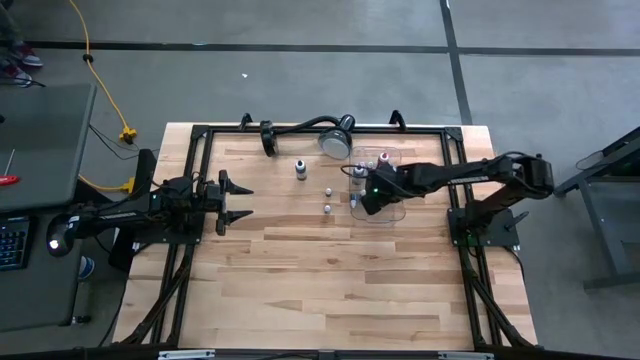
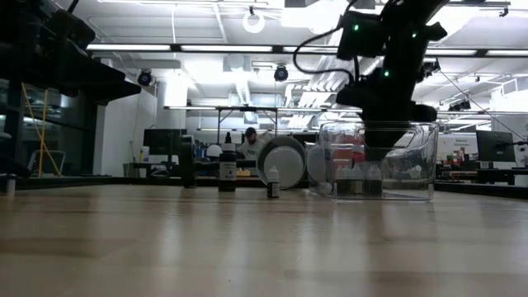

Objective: Pick & Place food coloring
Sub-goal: Put the small black food coloring bottle into the transparent bin

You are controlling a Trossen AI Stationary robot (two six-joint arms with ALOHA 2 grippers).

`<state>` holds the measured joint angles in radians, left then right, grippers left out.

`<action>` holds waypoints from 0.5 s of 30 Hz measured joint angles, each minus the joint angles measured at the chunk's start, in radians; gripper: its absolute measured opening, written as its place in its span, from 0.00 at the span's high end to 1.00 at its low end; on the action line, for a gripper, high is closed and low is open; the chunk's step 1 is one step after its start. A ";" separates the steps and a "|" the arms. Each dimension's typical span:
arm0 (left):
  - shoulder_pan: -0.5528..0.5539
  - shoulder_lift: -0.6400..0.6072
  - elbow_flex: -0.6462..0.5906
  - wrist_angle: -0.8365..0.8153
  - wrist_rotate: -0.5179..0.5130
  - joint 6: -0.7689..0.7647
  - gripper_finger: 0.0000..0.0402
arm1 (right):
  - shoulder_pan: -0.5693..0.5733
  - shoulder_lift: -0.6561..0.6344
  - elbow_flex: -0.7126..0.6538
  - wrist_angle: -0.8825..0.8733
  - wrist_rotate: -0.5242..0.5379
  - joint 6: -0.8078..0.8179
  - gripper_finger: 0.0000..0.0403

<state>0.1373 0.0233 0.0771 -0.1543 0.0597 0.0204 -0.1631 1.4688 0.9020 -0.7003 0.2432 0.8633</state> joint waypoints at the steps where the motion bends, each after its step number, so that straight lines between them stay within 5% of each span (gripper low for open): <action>1: 0.000 0.000 0.000 0.000 0.000 0.000 0.31 | 0.000 -0.016 0.000 -0.002 0.004 -0.004 0.79; 15: 0.000 0.000 0.000 0.000 0.000 0.000 0.31 | 0.040 -0.270 0.000 0.008 0.066 -0.185 0.79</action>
<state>0.1371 0.0235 0.0771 -0.1545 0.0595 0.0202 -0.1231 1.1988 0.9020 -0.6927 0.3091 0.6779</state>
